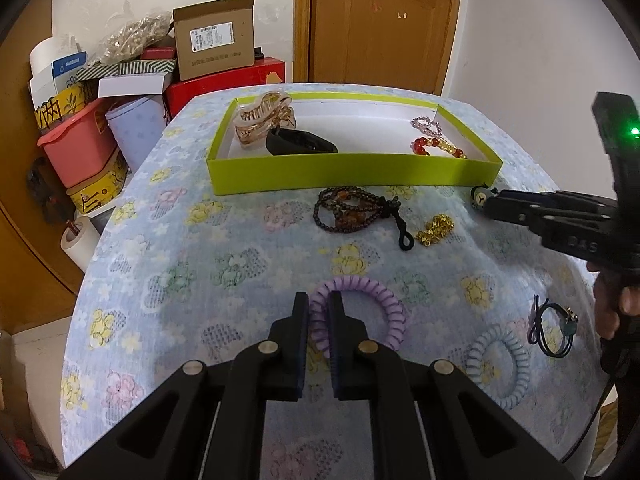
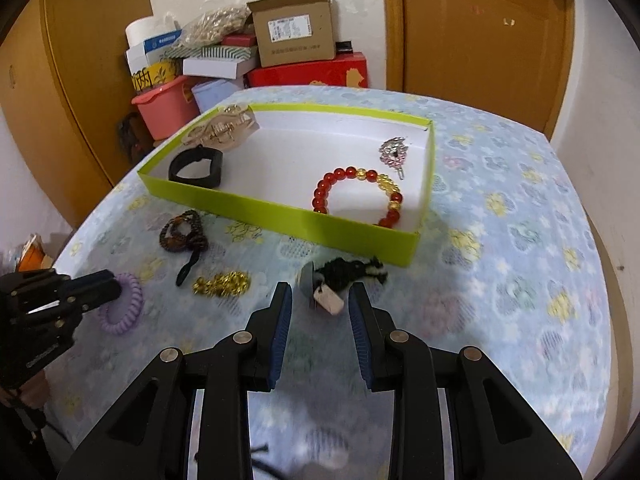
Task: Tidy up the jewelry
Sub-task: 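Grasp the purple coil hair tie with the left tool while the right tool reaches for the pink charm, then carry the purple coil into the tray with the left tool while the right tool drops the charm there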
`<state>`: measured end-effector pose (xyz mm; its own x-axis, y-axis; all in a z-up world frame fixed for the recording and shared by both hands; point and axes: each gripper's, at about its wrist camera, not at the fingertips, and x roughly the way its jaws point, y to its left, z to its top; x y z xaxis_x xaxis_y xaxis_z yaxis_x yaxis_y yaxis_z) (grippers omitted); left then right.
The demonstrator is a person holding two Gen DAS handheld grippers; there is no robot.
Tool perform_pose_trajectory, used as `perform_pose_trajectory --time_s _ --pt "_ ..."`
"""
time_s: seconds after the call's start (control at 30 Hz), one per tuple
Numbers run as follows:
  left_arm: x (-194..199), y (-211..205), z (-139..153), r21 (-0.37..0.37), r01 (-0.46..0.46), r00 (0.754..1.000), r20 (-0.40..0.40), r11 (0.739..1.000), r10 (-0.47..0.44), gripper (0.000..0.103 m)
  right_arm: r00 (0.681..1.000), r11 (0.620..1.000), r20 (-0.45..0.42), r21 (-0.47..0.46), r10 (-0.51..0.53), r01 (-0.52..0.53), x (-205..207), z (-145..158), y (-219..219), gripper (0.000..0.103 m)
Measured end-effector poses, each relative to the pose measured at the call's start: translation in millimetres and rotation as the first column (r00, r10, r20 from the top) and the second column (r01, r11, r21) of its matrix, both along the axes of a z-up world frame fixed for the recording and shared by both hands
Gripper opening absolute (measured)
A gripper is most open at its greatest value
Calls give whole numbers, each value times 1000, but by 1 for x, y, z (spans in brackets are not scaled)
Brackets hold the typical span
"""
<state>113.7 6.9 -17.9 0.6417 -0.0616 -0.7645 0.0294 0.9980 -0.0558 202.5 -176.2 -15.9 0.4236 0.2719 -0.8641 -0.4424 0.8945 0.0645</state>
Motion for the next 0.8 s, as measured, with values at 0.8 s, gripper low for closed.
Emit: perform_pose_trajectory --time_s 0.8 --pt "-24 -3 29 -19 10 998 55 1000 -9 10 996 996 88 83 -24 17 -53 51 -10 24"
